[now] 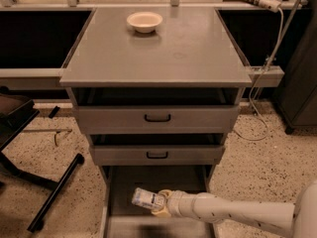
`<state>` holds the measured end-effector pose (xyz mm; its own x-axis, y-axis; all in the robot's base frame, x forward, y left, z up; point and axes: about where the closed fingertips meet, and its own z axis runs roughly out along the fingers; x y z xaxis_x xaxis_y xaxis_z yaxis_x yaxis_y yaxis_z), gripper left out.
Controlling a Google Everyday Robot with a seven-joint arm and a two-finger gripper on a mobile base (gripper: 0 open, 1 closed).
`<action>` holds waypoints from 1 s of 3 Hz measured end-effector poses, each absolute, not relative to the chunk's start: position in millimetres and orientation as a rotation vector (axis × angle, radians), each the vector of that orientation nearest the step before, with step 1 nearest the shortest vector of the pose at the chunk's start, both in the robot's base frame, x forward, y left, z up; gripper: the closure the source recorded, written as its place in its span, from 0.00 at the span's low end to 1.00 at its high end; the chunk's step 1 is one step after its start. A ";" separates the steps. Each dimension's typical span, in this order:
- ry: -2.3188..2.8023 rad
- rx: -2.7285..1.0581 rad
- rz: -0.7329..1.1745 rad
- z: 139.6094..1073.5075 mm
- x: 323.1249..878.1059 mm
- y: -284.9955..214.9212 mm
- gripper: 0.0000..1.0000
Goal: Place blue plastic bottle into bottom drawer
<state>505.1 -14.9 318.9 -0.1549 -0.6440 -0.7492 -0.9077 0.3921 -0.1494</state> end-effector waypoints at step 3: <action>2.023 -1.233 0.493 205.0 514.9 -25.1 1.00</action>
Offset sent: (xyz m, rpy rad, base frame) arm 0.0164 -0.0383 -0.1178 -0.0035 0.1057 -0.1663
